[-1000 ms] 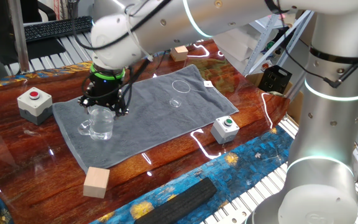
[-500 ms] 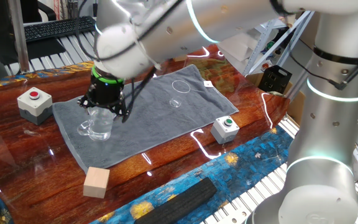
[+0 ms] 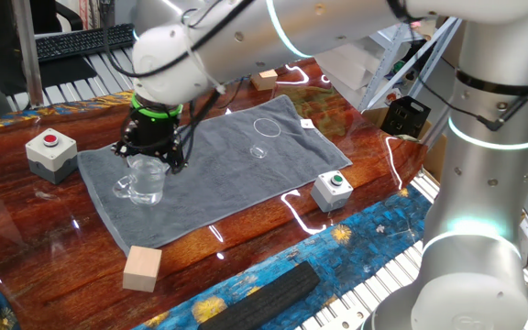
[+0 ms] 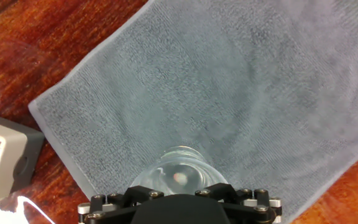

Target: Pour the water from one cup into another empty cup

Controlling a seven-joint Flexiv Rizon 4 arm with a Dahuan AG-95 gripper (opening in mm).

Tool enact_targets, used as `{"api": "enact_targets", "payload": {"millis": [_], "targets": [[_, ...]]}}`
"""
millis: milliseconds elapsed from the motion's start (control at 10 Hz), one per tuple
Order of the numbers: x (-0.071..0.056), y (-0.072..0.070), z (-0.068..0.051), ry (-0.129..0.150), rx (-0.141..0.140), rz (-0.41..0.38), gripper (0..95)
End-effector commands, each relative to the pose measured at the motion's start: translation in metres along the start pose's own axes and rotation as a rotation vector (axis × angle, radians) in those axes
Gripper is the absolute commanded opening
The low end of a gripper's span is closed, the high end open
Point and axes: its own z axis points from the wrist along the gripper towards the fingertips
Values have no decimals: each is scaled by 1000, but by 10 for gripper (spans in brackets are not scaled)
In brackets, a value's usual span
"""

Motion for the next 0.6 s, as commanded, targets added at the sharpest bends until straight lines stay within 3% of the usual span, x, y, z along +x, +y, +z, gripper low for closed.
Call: {"api": "enact_targets", "payload": {"millis": [100,300,600], "targets": [[1,0,-3,12,0,-16,0],[2,-1,-11,38,4,-24,0],[3,-4,-27,52,15,-19,0]]}}
